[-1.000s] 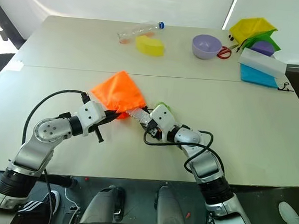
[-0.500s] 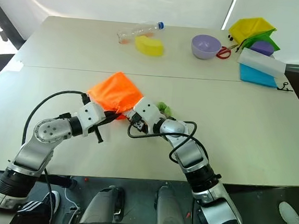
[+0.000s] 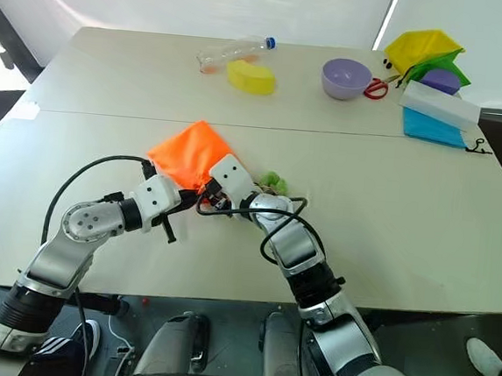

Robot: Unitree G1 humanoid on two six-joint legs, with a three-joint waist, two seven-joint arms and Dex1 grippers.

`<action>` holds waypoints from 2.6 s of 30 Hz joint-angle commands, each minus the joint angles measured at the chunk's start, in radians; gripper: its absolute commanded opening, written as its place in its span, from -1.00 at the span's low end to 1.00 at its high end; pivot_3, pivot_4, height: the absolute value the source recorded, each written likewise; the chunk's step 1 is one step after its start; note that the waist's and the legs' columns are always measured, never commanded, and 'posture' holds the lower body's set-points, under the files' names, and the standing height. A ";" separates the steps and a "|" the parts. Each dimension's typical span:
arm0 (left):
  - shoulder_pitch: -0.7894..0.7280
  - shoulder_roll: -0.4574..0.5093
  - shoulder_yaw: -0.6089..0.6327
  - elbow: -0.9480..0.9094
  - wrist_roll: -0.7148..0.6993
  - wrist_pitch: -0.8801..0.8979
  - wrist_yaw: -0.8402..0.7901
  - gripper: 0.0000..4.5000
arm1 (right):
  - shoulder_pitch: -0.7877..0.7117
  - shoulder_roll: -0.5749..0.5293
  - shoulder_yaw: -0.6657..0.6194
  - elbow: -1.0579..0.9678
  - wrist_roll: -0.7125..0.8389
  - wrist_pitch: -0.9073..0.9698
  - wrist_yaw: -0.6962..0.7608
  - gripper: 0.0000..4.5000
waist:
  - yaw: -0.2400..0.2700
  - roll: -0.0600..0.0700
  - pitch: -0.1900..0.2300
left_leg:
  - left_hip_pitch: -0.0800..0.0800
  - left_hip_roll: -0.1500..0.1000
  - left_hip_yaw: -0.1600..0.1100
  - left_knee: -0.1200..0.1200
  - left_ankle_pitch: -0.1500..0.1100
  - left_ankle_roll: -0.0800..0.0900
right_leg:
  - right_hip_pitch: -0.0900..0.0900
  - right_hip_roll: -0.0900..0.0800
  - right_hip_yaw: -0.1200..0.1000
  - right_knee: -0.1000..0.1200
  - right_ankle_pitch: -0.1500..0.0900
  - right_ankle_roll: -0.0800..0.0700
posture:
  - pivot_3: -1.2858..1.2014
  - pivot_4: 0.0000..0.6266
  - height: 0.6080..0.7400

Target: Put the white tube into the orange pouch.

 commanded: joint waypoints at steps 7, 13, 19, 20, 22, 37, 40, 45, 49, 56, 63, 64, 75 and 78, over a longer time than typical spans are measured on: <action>0.003 -0.004 0.000 -0.027 -0.003 -0.013 0.010 -1.00 | -0.043 0.087 -0.075 0.060 0.055 -0.084 -0.013 -0.20 | 0.000 0.000 0.000 | 0.000 0.000 0.000 0.000 0.000 0.000 | 0.000 0.000 0.000 0.000 0.000 0.000 | 0.03 -0.52 1.00; 0.002 -0.001 -0.002 -0.027 -0.002 -0.013 0.012 -1.00 | -0.012 0.075 -0.065 0.007 0.077 -0.094 0.059 0.65 | 0.000 0.000 0.000 | 0.000 0.000 0.000 0.000 0.000 0.000 | 0.000 0.000 0.000 0.000 0.000 0.000 | 0.03 -0.52 1.00; 0.003 0.000 0.001 -0.027 -0.002 -0.010 0.008 -1.00 | 0.035 -0.014 -0.061 -0.140 0.129 0.002 0.179 0.99 | 0.000 0.000 0.000 | 0.000 0.000 0.000 -0.001 0.000 0.000 | 0.000 0.000 0.000 0.000 0.000 0.000 | 0.03 -0.52 1.00; 0.004 0.000 0.002 -0.027 -0.002 -0.009 0.008 -1.00 | 0.043 -0.034 -0.060 -0.163 0.127 0.005 0.189 0.99 | 0.001 0.000 0.000 | 0.000 0.000 0.000 -0.001 0.000 0.000 | 0.000 0.000 0.000 0.000 0.000 0.000 | 0.03 -0.52 1.00; 0.004 0.001 0.002 -0.028 -0.003 -0.006 0.006 -1.00 | 0.066 -0.082 -0.063 -0.226 0.149 0.041 0.229 0.99 | 0.000 0.000 0.000 | 0.000 0.000 0.000 -0.001 0.000 0.000 | 0.000 0.000 0.000 0.000 0.000 0.000 | 0.03 -0.52 1.00; 0.028 0.049 0.017 -0.026 -0.029 -0.030 -0.055 -1.00 | 0.069 -0.351 -0.195 -0.242 0.158 -0.053 0.260 0.99 | 0.000 0.000 0.000 | 0.000 0.000 0.000 0.000 0.000 0.000 | 0.000 0.000 0.000 -0.001 0.000 -0.001 | 0.03 -0.52 1.00; 0.035 0.061 0.024 -0.017 -0.035 -0.044 -0.072 -1.00 | 0.060 -0.365 -0.196 -0.180 0.129 -0.083 0.237 0.99 | 0.001 0.000 0.000 | 0.000 0.000 0.000 -0.001 0.000 0.000 | 0.000 0.000 0.000 -0.001 0.000 -0.001 | 0.03 -0.52 1.00; 0.041 0.084 0.035 0.009 -0.045 -0.074 -0.092 -1.00 | 0.051 -0.373 -0.193 -0.106 0.103 -0.098 0.221 0.99 | 0.001 0.000 0.000 | 0.000 0.000 0.001 -0.001 0.000 0.000 | 0.000 0.000 0.000 -0.002 -0.001 0.000 | 0.03 -0.52 1.00; 0.045 0.086 0.039 0.027 -0.041 -0.094 -0.094 -1.00 | 0.047 -0.365 -0.178 -0.044 0.104 -0.092 0.238 0.99 | 0.001 0.000 0.000 | 0.000 0.000 0.001 -0.001 0.000 0.000 | 0.000 -0.001 0.001 -0.002 -0.001 -0.001 | 0.03 -0.52 1.00; 0.048 0.091 0.052 0.035 -0.046 -0.105 -0.104 -1.00 | 0.049 -0.353 -0.181 -0.003 0.099 -0.091 0.222 -0.26 | 0.001 0.000 0.000 | 0.000 0.000 0.001 -0.001 0.000 0.000 | 0.000 0.000 0.001 -0.001 0.000 -0.001 | 0.03 -0.52 1.00; 0.065 0.054 0.085 0.050 -0.178 -0.062 -0.151 -1.00 | 0.074 -0.371 -0.226 -0.088 0.164 -0.089 0.265 -0.97 | 0.002 0.000 0.000 | 0.000 0.000 0.001 0.000 0.000 0.000 | 0.000 -0.001 0.001 -0.002 0.000 -0.001 | 0.03 -0.52 1.00; 0.068 0.051 0.089 0.049 -0.207 -0.043 -0.166 -1.00 | 0.078 -0.373 -0.230 -0.100 0.167 -0.085 0.266 -0.97 | 0.002 0.000 0.000 | 0.000 0.000 0.001 0.000 0.000 0.000 | 0.000 -0.001 0.001 -0.002 0.000 0.000 | 0.03 -0.52 1.00; 0.032 0.079 0.147 0.035 -0.392 0.022 -0.305 0.22 | 0.113 -0.356 -0.217 -0.144 0.149 -0.091 0.216 -1.00 | 0.000 0.000 0.000 | 0.000 0.000 0.001 0.000 0.000 0.000 | 0.000 0.000 0.000 -0.001 -0.001 -0.001 | 0.03 -0.52 1.00; 0.002 0.128 0.181 0.036 -0.451 0.068 -0.368 0.22 | 0.113 -0.358 -0.226 -0.134 0.147 -0.100 0.203 -1.00 | 0.001 0.000 0.000 | 0.000 0.000 0.001 0.000 0.000 0.000 | 0.000 0.000 0.000 -0.001 -0.001 -0.001 | 0.03 -0.52 1.00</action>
